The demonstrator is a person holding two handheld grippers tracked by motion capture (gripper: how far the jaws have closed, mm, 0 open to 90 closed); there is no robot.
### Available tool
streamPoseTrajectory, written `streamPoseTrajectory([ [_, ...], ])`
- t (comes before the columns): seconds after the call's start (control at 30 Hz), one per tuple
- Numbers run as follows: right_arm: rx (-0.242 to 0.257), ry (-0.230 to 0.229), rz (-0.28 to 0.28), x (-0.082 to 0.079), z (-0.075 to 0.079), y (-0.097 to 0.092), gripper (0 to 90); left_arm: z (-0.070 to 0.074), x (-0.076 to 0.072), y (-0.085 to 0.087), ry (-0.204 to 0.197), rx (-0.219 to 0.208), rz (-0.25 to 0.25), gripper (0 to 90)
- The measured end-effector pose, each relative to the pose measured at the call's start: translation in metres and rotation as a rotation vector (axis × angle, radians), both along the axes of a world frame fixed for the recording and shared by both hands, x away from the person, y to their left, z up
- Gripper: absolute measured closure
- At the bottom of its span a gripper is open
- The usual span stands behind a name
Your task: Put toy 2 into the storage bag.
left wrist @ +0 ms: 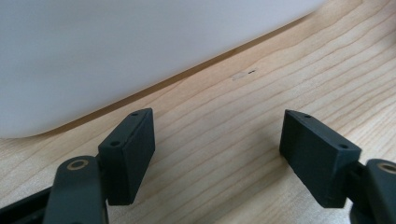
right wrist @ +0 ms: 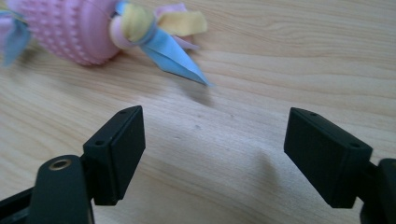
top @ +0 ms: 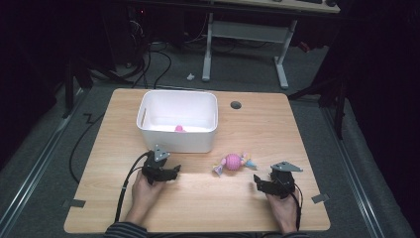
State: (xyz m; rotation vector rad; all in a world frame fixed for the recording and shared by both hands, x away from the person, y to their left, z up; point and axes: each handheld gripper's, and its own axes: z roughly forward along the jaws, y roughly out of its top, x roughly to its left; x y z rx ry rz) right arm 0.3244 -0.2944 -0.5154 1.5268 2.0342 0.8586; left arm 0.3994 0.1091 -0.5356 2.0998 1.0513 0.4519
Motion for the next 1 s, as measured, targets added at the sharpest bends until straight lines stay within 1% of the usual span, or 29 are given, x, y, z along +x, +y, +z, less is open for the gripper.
streamPoseTrajectory([
  [0.1, 0.015, -0.008, 0.020, -0.002, 0.002, 0.001, 23.9, 0.000, 0.000, 0.000, 0.001, 0.000, 0.000, 26.9],
  [0.13, 0.026, -0.013, 0.035, -0.002, 0.003, 0.002, 24.5, 0.000, 0.000, 0.000, 0.001, 0.000, 0.000, 26.9],
  [0.2, 0.041, -0.006, 0.044, -0.002, 0.005, 0.003, 25.1, 0.000, 0.000, 0.000, 0.001, 0.000, 0.000, 26.9],
  [0.27, 0.043, -0.004, 0.054, -0.001, 0.007, 0.004, 26.1, 0.000, 0.000, 0.000, 0.000, 0.000, -0.001, 26.9],
  [0.37, 0.039, -0.016, 0.075, -0.001, 0.010, 0.006, 26.5, 0.000, 0.000, 0.000, 0.000, 0.000, -0.001, 26.9],
  [0.47, 0.047, -0.020, 0.088, 0.000, 0.013, 0.008, 26.8, 0.000, 0.000, 0.000, 0.000, 0.000, -0.001, 26.9],
  [0.57, 0.050, -0.016, 0.100, 0.001, 0.015, 0.012, 27.0, 0.000, 0.000, 0.000, 0.000, 0.000, -0.001, 26.9],
  [0.73, 0.049, -0.030, 0.130, 0.005, 0.021, 0.019, 27.5, 0.000, 0.000, 0.000, 0.000, 0.000, 0.000, 26.9],
  [0.8, 0.061, -0.023, 0.142, 0.007, 0.024, 0.021, 28.7, 0.000, 0.000, 0.000, 0.000, -0.001, 0.000, 26.8],
  [0.87, 0.062, -0.021, 0.163, 0.011, 0.028, 0.025, 30.0, 0.000, 0.000, 0.000, 0.000, 0.000, 0.001, 26.9],
  [1.0, 0.046, -0.011, 0.188, 0.015, 0.033, 0.033, 30.5, 0.000, 0.000, 0.000, 0.000, -0.001, 0.002, 26.9],
])
